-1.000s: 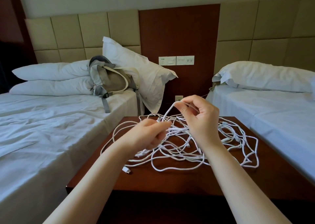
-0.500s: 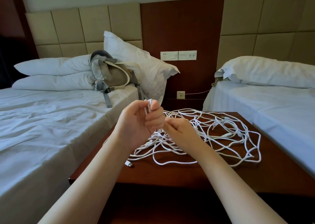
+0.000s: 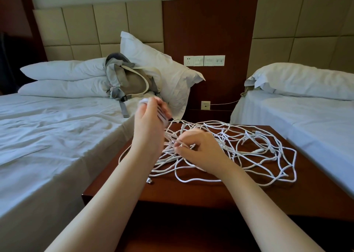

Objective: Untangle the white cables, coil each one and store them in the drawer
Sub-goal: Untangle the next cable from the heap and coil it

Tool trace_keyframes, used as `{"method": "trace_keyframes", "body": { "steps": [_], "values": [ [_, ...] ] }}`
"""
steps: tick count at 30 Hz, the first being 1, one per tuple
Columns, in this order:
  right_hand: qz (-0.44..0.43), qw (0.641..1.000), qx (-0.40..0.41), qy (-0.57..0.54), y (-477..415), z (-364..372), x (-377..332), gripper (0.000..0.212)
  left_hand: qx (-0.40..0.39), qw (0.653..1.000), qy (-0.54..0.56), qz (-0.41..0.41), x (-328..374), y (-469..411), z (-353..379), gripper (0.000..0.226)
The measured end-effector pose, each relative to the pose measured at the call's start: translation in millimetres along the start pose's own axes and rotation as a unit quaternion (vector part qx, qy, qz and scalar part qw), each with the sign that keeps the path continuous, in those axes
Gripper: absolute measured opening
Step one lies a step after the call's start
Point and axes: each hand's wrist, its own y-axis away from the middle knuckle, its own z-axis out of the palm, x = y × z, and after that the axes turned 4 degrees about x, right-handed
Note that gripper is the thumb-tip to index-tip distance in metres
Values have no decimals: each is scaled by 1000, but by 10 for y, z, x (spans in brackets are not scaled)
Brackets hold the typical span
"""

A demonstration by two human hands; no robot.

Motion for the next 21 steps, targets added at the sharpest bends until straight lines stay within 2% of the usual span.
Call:
{"method": "trace_keyframes", "body": {
  "steps": [1, 4, 8, 10, 13, 16, 18, 19, 21],
  "values": [
    [9, 1000, 15, -15, -1, -16, 12, 25, 13, 999, -17, 32, 7, -10, -21, 30],
    [46, 996, 67, -25, -10, -61, 40, 27, 36, 999, -15, 24, 38, -10, -80, 31],
    [16, 966, 247, 73, -15, 59, 30, 28, 87, 985, -121, 88, -49, 90, 23, 35],
    [47, 951, 302, 51, -28, 113, 31, 34, 105, 975, -150, 125, -66, 140, 81, 35],
    [138, 943, 288, -93, -28, 128, -38, 33, 119, 970, -160, 141, -87, 145, 86, 35],
    [260, 911, 233, -220, -69, 176, -94, 43, 133, 960, -185, 163, -130, 121, 40, 37],
    [313, 905, 186, -222, -121, 204, -82, 56, 132, 949, -211, 192, -157, 111, 19, 38],
    [312, 913, 174, -198, -131, 212, -67, 61, 131, 944, -222, 207, -158, 113, 11, 38],
    [239, 947, 186, -108, -98, 203, -21, 62, 137, 927, -255, 237, -142, 93, -19, 37]
  ]
}}
